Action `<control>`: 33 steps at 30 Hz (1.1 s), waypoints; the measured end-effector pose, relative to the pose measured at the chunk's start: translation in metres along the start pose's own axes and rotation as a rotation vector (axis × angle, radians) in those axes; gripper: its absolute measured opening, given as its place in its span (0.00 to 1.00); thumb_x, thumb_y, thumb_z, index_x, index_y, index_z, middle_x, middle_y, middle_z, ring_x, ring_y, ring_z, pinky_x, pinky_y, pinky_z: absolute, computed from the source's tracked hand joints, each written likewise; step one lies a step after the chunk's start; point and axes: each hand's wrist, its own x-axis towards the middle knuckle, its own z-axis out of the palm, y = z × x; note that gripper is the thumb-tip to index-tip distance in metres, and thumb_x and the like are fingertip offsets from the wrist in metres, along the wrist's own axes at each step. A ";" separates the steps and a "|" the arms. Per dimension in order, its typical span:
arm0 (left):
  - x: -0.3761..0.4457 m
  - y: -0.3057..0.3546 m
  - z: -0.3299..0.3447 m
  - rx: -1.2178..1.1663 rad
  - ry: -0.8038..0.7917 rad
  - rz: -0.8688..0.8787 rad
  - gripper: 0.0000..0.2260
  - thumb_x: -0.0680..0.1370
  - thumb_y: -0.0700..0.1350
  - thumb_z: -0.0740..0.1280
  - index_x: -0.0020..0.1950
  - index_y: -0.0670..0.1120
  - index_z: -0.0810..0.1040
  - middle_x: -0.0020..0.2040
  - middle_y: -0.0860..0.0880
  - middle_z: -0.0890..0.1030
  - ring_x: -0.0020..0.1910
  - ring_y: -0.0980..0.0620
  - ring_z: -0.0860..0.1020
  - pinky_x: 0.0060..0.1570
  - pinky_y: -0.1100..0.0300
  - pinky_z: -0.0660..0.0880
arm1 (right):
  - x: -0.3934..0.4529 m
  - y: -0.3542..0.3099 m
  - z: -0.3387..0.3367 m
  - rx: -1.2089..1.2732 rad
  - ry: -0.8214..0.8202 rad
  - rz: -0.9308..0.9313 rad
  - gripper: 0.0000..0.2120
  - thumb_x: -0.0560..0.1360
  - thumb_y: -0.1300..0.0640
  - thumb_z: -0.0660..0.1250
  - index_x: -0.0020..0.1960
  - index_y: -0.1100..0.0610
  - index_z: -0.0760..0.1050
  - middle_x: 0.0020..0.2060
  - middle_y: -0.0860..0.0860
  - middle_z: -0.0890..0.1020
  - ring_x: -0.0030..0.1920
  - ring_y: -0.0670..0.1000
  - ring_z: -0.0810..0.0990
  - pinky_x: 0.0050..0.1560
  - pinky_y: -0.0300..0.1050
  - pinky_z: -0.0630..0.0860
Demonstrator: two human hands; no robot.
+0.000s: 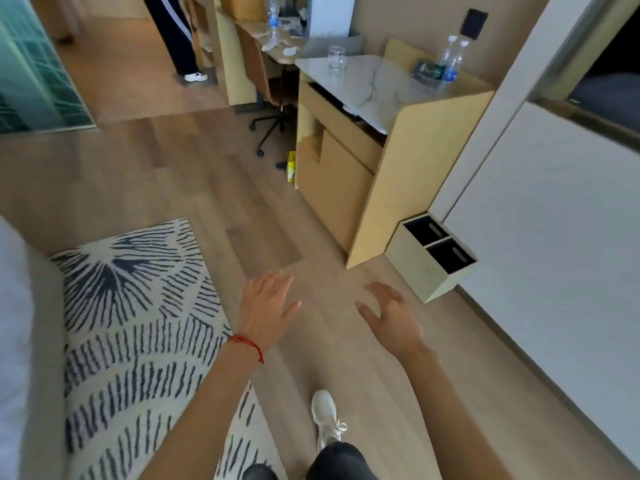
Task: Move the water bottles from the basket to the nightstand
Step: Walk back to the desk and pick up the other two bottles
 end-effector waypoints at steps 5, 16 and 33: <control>0.022 -0.057 -0.008 0.064 0.035 -0.179 0.24 0.78 0.52 0.59 0.71 0.44 0.62 0.70 0.43 0.66 0.70 0.46 0.62 0.69 0.50 0.58 | 0.085 -0.040 0.034 0.037 -0.123 -0.166 0.21 0.77 0.49 0.61 0.68 0.57 0.68 0.68 0.53 0.71 0.68 0.53 0.67 0.68 0.47 0.64; 0.170 -0.133 -0.025 0.132 0.082 -0.380 0.23 0.78 0.54 0.57 0.71 0.47 0.61 0.72 0.45 0.64 0.72 0.47 0.59 0.71 0.47 0.55 | 0.291 -0.096 0.048 0.083 -0.209 -0.390 0.22 0.78 0.46 0.58 0.68 0.55 0.67 0.70 0.52 0.69 0.66 0.53 0.70 0.66 0.48 0.66; 0.373 -0.307 -0.031 0.051 0.039 -0.464 0.23 0.78 0.52 0.59 0.70 0.45 0.63 0.72 0.43 0.65 0.72 0.45 0.60 0.71 0.46 0.56 | 0.549 -0.197 0.135 0.065 -0.291 -0.408 0.21 0.77 0.47 0.60 0.67 0.55 0.69 0.68 0.51 0.71 0.68 0.50 0.68 0.63 0.42 0.64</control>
